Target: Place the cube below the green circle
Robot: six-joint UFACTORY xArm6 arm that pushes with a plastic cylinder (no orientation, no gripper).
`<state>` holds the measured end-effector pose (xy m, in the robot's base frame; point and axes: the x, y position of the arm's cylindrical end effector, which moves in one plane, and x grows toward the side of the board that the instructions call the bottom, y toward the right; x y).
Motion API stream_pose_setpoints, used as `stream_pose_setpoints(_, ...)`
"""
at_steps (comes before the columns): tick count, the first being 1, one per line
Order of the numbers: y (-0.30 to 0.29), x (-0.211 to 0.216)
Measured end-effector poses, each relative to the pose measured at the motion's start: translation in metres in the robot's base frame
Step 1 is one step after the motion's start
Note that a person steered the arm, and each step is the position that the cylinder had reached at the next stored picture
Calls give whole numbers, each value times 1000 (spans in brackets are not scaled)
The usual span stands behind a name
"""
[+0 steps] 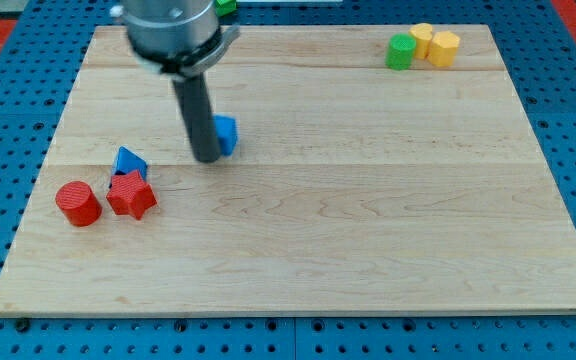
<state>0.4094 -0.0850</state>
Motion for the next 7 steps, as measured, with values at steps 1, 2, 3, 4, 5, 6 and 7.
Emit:
stream_pose_setpoints(1, 80, -49)
stream_pose_setpoints(2, 68, -23)
stream_pose_setpoints(3, 6, 32)
stream_pose_setpoints(4, -45, -20)
stream_pose_setpoints(5, -15, -53)
stream_pose_setpoints(6, 95, -70)
stream_pose_setpoints(7, 166, -71)
